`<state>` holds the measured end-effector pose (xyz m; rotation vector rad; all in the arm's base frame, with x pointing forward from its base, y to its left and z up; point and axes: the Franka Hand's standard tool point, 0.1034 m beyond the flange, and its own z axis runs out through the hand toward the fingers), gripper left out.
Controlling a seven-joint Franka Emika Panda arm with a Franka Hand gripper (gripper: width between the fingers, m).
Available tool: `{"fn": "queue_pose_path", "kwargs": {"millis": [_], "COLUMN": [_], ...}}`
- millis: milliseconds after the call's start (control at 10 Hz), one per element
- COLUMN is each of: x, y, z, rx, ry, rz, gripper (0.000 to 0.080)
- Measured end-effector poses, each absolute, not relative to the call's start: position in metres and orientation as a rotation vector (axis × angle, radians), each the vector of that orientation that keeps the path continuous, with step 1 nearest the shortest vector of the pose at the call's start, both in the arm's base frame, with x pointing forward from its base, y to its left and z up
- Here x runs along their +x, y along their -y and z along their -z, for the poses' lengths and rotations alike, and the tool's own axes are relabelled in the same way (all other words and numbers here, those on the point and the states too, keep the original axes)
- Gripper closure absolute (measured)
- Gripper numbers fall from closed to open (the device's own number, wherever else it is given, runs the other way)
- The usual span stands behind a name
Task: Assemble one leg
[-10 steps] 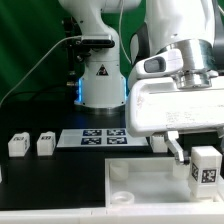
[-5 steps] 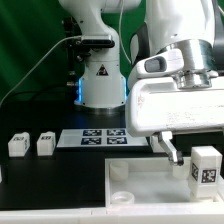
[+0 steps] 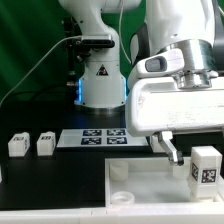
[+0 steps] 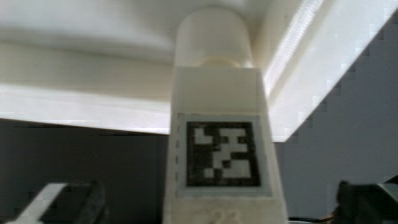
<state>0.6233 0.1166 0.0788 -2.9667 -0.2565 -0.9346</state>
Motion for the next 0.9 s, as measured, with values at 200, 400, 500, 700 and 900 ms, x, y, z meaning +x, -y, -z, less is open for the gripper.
{"fn": "queue_pose_path", "kwargs": {"millis": [200,400,500,700,900], "x": [0.621,0.608,0.607,0.613,0.631], "y": [-0.114,-0.113,-0.113,-0.115,-0.116], "z": [-0.095,-0.111,-0.119,-0.13,-0.123], "rx": [-3.006,-3.079,-3.098,-3.115,-3.117], "ry": [0.245,0.241,0.24,0.214,0.213], "rz": [0.797,0.403,0.229,-0.114,-0.255], "gripper": [0.0151,0.0151,0.0151,0.0151,0.0151]}}
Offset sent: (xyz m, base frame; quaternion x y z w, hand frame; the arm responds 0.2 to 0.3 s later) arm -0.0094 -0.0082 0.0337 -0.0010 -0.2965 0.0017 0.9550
